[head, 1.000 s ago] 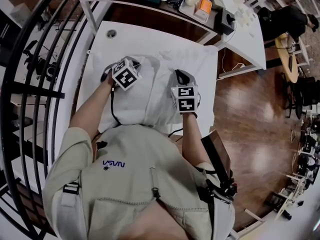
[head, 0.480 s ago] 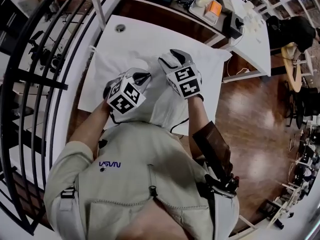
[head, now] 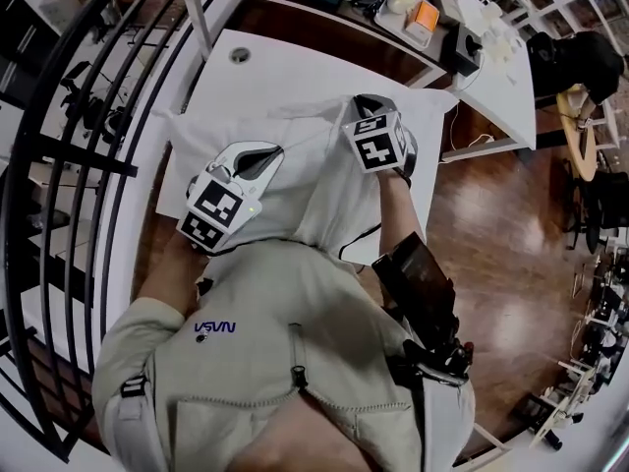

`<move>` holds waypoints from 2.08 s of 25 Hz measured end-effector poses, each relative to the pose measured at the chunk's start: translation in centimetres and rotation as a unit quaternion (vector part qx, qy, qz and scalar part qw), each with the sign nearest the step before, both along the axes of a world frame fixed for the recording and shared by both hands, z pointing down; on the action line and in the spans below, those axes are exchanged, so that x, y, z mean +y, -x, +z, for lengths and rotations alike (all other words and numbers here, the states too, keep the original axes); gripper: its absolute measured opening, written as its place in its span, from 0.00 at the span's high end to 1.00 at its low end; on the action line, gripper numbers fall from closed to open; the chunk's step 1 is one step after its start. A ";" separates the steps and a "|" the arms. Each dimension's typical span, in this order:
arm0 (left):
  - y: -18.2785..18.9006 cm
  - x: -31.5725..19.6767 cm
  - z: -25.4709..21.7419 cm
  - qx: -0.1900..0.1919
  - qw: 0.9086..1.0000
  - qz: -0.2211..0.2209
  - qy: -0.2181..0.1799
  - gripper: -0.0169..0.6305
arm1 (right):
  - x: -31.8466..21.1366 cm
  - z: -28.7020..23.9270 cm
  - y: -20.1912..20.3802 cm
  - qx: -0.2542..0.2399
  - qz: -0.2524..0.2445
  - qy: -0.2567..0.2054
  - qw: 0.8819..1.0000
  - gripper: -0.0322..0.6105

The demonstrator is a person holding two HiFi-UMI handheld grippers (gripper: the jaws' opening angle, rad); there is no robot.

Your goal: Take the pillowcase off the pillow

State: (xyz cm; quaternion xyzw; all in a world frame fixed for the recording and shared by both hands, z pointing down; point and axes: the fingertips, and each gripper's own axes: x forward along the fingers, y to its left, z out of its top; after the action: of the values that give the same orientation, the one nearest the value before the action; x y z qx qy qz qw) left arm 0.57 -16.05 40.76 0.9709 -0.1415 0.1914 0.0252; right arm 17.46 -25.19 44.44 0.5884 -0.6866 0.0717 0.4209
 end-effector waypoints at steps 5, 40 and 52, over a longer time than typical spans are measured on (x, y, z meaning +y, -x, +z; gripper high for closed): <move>0.8 -2.4 0.1 0.047 0.997 -0.025 0.057 0.95 | 2.6 -0.7 -6.5 -0.025 0.110 -0.040 0.993 0.92; 1.3 4.4 6.1 0.003 0.999 -0.009 0.039 0.69 | 19.0 3.8 9.0 -0.167 0.114 -0.096 0.975 0.88; 1.6 11.1 9.3 -0.063 0.993 -0.099 0.018 0.67 | 24.4 6.8 11.7 -0.218 -0.017 -0.068 0.974 0.81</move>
State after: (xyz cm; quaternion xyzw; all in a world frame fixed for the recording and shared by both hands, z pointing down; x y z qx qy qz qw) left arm -1.00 -4.94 50.06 0.9376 -0.2342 0.2515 0.0527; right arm 5.77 -0.83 51.24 0.5740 -0.7749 0.1444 0.2217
